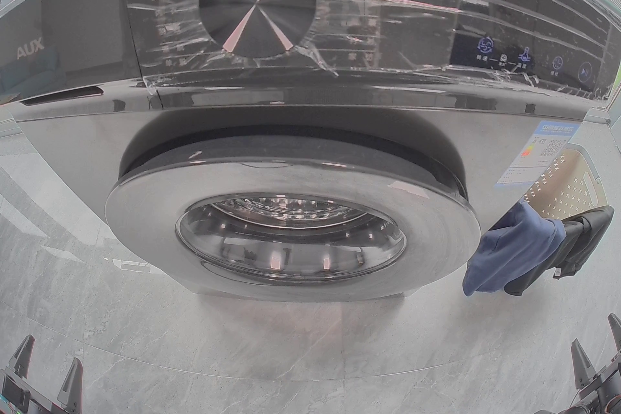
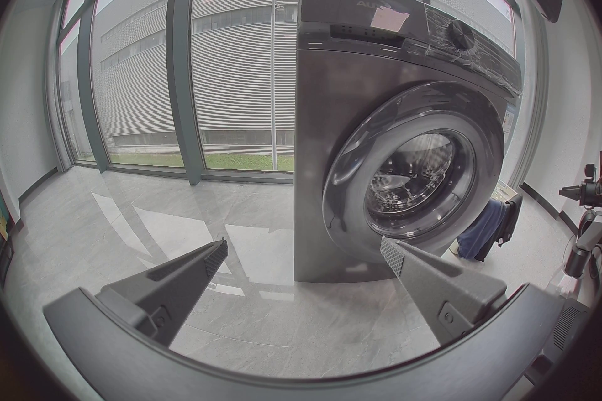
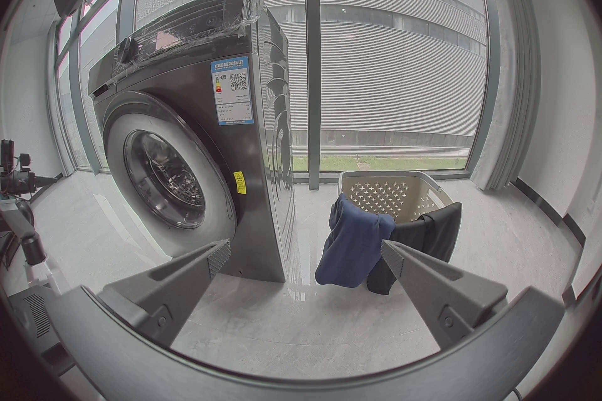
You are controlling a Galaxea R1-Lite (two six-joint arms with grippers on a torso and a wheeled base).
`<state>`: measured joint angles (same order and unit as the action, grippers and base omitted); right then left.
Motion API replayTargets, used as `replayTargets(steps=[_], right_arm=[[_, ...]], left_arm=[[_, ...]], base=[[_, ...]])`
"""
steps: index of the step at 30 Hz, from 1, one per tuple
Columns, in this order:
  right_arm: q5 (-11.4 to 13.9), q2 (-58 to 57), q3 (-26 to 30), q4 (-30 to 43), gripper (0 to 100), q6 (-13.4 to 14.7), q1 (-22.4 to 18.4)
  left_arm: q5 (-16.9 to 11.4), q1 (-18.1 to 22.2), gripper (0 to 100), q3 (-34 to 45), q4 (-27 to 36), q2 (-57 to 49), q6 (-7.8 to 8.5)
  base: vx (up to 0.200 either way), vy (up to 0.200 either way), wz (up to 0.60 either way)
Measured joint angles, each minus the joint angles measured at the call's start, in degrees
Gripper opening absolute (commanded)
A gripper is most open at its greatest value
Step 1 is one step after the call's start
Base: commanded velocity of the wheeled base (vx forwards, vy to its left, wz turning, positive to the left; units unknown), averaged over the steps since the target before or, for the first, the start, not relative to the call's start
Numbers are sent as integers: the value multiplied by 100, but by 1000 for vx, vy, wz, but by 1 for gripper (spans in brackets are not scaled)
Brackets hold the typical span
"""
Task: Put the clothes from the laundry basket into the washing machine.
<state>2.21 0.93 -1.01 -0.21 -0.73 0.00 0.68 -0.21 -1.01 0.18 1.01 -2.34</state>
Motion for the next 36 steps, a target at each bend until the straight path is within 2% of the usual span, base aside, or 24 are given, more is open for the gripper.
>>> replayTargets(steps=[14, 19, 22, 24, 29, 33, 36], right_arm=[[50, 0, -17, -110, 100, -16, 0], [80, 98, -634, -149, 100, 30, 5], [252, 400, -1058, -34, 100, 49, 30], [471, 734, -1229, 37, 100, 57, 44], [953, 1751, -1312, -41, 100, -33, 104], [1151, 2784, -1309, -644, 100, -132, 256], [1117, 3536, -1298, -1328, 100, -123, 484]], left_arm=[[0, 0, 100, 0, -5, 0, 0], [-2, 5, 100, 0, -2, 0, 0], [0, 2, 100, 0, 0, 0, 2], [0, 0, 100, 0, -2, 0, 2], [0, 0, 100, 0, -2, 0, 5], [-2, 0, 100, 0, -2, 0, 7], [0, 0, 100, 0, -2, 0, 11]], base=[[0, 0, 0], [0, 0, 0], [0, 0, 0], [0, 0, 0], [0, 0, 0], [0, 0, 0], [0, 0, 0]])
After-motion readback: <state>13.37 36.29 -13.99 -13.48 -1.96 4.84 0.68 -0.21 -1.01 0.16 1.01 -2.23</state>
